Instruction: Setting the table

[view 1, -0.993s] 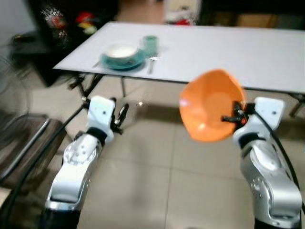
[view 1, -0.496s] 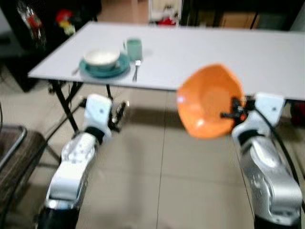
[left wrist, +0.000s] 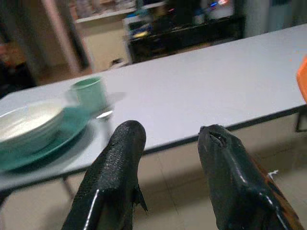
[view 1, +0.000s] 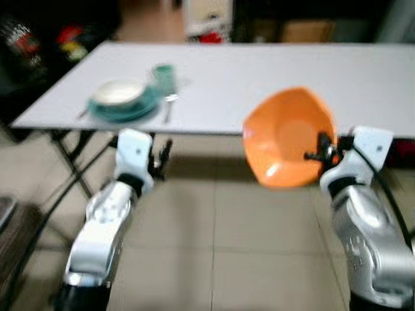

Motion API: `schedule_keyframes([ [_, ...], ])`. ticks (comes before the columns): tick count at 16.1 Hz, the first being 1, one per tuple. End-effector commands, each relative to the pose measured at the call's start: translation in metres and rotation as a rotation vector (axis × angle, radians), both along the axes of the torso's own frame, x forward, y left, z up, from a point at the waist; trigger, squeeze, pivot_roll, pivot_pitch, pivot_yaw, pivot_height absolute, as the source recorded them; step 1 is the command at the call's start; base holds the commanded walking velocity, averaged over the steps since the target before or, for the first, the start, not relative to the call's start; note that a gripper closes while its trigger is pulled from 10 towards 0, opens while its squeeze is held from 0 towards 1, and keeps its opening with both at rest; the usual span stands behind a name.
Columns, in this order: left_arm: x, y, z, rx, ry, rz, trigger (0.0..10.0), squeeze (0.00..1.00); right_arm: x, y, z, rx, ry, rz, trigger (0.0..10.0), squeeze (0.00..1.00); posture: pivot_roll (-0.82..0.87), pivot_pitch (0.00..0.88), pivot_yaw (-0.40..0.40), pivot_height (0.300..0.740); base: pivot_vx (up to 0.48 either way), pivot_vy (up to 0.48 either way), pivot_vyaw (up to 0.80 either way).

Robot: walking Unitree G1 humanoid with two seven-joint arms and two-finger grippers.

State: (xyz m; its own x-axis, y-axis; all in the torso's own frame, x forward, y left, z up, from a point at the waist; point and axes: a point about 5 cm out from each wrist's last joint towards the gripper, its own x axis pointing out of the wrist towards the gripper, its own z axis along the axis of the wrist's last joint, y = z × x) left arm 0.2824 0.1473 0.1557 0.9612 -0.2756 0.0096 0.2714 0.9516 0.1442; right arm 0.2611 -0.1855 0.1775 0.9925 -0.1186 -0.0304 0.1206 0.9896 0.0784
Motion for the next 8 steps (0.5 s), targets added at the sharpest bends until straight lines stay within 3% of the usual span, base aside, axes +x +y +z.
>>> schedule_keyframes([
  [1, 0.0, -0.007, 0.0, -0.005, 0.005, -0.019, 10.0, 0.0, -0.002, -0.01, 0.012, -0.017, -0.047, -0.041, 10.0, 0.0, 0.0, 0.0, 0.046, 0.74, 0.337, 0.0, 0.0],
  [5, 0.004, 0.0, -0.001, -0.024, 0.003, 0.056, 10.0, 0.0, -0.002, -0.011, 0.011, -0.07, -0.036, -0.047, 10.0, 0.0, -0.01, 0.0, 0.048, 0.74, 0.337, 0.0, 0.0],
  [8, 0.007, -0.003, 0.0, -0.041, -0.003, 0.054, 10.0, 0.0, 0.0, -0.02, 0.015, -0.036, -0.031, -0.087, 10.0, 0.0, -0.02, 0.0, 0.04, 0.74, 0.342, 0.0, 0.0],
])
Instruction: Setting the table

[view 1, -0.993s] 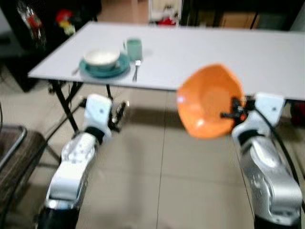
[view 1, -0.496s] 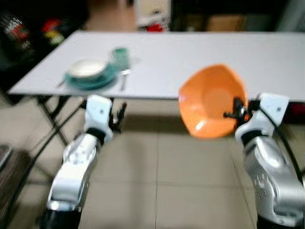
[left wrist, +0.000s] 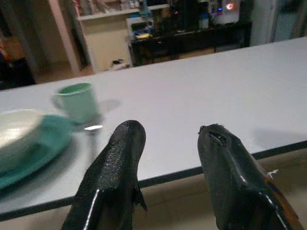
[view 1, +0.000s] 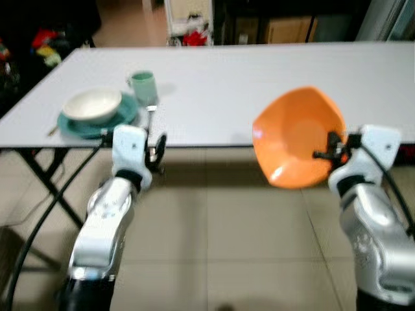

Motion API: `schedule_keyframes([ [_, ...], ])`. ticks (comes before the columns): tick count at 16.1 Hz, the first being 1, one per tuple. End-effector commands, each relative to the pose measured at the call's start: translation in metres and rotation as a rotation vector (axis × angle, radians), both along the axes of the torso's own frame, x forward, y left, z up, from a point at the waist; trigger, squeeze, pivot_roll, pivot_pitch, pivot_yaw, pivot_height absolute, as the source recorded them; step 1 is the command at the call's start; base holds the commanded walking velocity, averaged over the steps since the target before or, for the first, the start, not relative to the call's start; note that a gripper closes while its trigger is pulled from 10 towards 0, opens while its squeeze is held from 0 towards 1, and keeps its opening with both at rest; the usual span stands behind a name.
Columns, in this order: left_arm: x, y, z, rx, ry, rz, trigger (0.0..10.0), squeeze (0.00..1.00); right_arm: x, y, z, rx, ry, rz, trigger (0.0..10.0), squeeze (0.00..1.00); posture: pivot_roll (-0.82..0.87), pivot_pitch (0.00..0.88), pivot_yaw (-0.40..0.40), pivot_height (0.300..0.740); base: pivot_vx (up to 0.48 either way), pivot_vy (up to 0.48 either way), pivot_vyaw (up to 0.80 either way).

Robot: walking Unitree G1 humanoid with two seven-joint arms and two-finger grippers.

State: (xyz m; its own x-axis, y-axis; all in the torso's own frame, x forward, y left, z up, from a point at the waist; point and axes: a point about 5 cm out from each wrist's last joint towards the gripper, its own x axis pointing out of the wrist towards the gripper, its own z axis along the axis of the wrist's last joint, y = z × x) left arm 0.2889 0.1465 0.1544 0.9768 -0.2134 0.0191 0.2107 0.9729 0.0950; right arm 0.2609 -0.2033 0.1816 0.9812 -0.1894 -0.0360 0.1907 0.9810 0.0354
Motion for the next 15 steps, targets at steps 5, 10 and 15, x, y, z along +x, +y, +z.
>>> schedule_keyframes([
  [5, -0.001, -0.009, 0.001, 0.017, -0.007, -0.047, 10.0, 0.0, -0.001, 0.005, 0.006, -0.063, -0.02, 0.007, 10.0, 0.0, -0.03, 0.0, 0.044, 0.74, 0.343, 0.0, 0.0],
  [10, 0.0, -0.011, 0.003, 0.018, -0.013, -0.063, 10.0, 0.0, -0.007, 0.011, -0.002, -0.039, 0.026, 0.058, 10.0, 0.0, -0.03, 0.0, 0.051, 0.74, 0.343, 0.0, 0.0],
  [15, -0.001, -0.015, 0.003, 0.014, -0.012, -0.078, 10.0, 0.0, -0.007, 0.008, -0.003, -0.035, 0.029, 0.049, 10.0, 0.0, -0.03, 0.0, 0.04, 0.74, 0.345, 0.0, 0.0],
])
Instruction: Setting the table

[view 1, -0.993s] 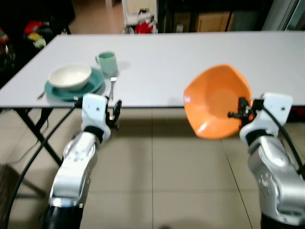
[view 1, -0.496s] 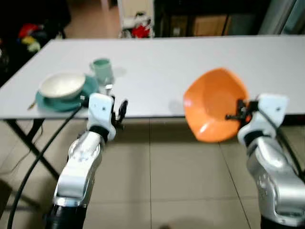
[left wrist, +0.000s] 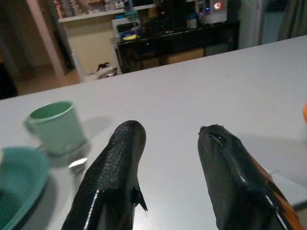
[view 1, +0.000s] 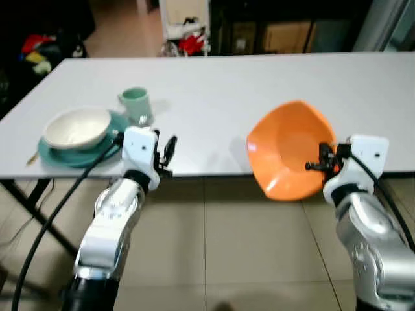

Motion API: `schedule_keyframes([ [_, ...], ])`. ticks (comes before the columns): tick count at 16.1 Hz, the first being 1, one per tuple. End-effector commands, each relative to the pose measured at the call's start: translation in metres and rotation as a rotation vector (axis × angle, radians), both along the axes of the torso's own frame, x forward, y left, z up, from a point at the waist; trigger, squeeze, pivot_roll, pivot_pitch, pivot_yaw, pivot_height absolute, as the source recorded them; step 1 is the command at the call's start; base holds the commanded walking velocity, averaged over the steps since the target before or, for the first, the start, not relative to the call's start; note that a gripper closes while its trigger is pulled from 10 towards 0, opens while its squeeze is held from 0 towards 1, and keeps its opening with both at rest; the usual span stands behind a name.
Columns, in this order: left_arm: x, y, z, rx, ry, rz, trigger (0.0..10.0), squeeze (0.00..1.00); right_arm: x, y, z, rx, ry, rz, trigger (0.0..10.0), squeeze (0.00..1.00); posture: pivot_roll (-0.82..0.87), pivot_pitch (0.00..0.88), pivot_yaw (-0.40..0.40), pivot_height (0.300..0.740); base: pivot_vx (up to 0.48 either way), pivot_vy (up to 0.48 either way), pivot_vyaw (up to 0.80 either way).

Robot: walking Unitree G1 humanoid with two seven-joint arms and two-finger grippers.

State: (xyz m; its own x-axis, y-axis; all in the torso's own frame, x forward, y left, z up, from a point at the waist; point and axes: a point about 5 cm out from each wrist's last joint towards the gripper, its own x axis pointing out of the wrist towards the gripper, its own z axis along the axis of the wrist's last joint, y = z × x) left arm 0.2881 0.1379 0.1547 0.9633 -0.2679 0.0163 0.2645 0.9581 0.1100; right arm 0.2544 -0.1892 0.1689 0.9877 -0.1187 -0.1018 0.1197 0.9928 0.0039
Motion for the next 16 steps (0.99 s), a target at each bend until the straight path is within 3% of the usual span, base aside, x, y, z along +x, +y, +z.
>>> schedule_keyframes([
  [1, 0.0001, -0.0066, 0.0028, 0.001, -0.013, -0.024, 10.0, 0.0, 0.0001, -0.0063, 0.0082, -0.006, -0.026, -0.023, 10.0, 0.0, -0.03, 0.0, 0.039, 0.74, 0.345, 0.0, 0.0],
  [5, -0.0008, -0.0049, 0.0027, 0.003, -0.014, -0.022, 10.0, 0.0, 0.0009, -0.0063, 0.0079, 0.003, -0.02, -0.022, 10.0, 0.0, -0.02, 0.0, 0.033, 0.74, 0.347, 0.0, -0.74],
  [16, -0.0017, -0.0083, 0.0008, 0.021, -0.004, -0.052, 10.0, 0.0, 0.0042, -0.0106, 0.0074, 0.024, -0.004, -0.041, 10.0, 0.0, -0.01, 0.0, 0.027, 0.74, 0.341, 0.0, 0.0],
])
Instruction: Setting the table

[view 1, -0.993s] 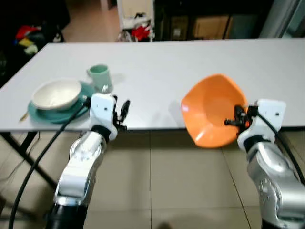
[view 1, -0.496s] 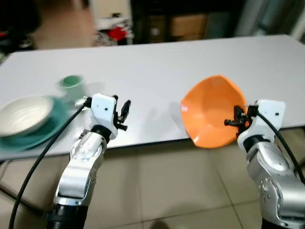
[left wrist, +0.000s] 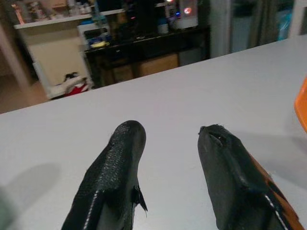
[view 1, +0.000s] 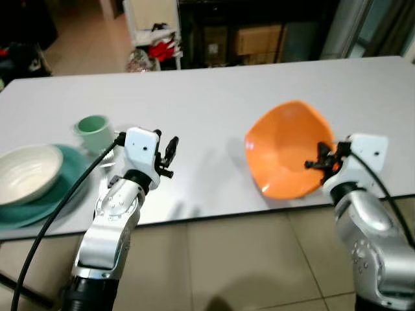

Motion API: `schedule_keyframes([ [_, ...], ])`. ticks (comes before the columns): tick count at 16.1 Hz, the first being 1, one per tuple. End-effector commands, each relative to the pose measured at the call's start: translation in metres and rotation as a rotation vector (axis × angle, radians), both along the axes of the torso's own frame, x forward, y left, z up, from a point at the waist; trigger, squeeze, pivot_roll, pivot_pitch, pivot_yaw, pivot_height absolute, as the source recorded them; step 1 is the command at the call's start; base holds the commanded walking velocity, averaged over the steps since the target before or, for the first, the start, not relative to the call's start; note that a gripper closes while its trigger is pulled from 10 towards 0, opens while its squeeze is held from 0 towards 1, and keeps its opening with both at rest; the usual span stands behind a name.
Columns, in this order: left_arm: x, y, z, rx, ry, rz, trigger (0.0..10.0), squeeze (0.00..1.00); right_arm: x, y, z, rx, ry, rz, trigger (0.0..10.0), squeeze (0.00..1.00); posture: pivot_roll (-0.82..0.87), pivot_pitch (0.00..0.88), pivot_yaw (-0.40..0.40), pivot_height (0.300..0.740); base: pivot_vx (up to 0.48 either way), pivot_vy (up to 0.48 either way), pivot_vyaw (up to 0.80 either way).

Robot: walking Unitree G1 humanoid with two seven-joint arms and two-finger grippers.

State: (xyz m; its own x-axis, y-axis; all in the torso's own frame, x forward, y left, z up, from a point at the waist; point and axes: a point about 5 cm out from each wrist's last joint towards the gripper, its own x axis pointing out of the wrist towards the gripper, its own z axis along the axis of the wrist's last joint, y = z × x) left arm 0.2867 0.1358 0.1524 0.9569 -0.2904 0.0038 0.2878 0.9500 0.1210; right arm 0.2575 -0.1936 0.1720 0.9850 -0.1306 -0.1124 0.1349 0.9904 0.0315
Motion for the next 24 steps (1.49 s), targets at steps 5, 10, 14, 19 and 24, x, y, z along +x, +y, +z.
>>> schedule_keyframes([
  [5, -0.001, -0.005, 0.003, 0.009, -0.015, -0.023, 10.0, 0.0, 0.009, -0.001, 0.007, 0.076, -0.015, 0.017, 10.0, 0.0, 0.01, 0.0, 0.017, 0.74, 0.325, 0.0, 0.0],
  [10, -0.003, 0.0, 0.001, 0.015, -0.003, -0.003, 10.0, 0.0, 0.02, 0.011, 0.01, 0.181, -0.016, 0.147, 10.0, 0.0, 0.02, 0.0, 0.009, 0.74, 0.319, 0.0, 0.0],
  [14, -0.004, 0.002, 0.0, 0.024, 0.001, -0.003, 10.0, 0.0, 0.041, 0.02, 0.003, 0.329, 0.029, 0.227, 10.0, 0.0, 0.03, 0.0, 0.014, 0.74, 0.31, 0.0, 0.0],
  [19, -0.002, 0.002, 0.001, 0.047, 0.002, -0.025, 10.0, 0.0, 0.071, 0.027, -0.019, 0.439, 0.224, 0.311, 10.0, 0.0, 0.03, 0.0, 0.027, 0.74, 0.305, 0.0, 0.0],
  [24, -0.009, -0.005, 0.002, 0.025, 0.038, -0.161, 10.0, 0.0, 0.088, 0.025, -0.026, 0.629, 0.267, 0.299, 10.0, 0.0, 0.04, 0.0, 0.038, 0.74, 0.116, 0.0, 0.0],
])
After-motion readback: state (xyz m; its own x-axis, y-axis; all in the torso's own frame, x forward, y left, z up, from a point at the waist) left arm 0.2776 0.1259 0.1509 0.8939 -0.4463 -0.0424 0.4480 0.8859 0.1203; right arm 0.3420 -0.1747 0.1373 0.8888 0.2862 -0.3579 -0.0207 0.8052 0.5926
